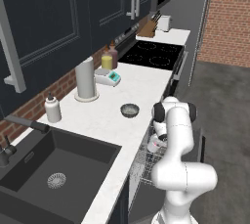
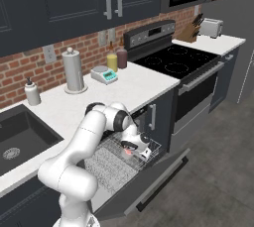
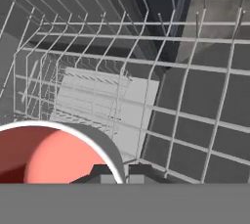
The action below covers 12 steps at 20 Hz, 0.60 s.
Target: Pick up the cup and bowl from the counter, place them in the dishwasher, and close the dishwasher door.
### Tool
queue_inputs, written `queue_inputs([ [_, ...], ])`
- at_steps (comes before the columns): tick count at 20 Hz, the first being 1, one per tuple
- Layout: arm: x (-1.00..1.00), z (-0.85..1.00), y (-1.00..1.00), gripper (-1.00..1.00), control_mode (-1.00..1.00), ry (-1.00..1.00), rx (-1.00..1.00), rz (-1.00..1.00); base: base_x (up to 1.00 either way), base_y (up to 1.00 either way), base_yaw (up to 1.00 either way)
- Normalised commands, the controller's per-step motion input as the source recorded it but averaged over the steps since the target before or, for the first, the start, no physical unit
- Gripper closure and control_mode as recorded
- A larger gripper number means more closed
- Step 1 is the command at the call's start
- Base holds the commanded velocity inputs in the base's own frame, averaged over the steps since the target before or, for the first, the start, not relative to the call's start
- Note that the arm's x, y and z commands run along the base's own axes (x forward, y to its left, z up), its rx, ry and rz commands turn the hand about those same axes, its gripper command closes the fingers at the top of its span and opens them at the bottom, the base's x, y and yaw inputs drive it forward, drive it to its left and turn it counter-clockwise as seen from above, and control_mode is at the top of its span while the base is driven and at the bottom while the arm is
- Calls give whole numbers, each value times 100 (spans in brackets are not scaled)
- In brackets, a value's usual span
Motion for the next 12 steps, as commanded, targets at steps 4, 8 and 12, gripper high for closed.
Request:
queue_inputs([
  [4, -17, -88, -36, -100, -100, 9, -2, 0, 0, 0, 0],
  [8, -46, -76, -71, -100, -100, 0, 0, 0, 0, 0, 0],
  [12, -61, -8, -39, -100, -100, -3, 5, 0, 0, 0, 0],
])
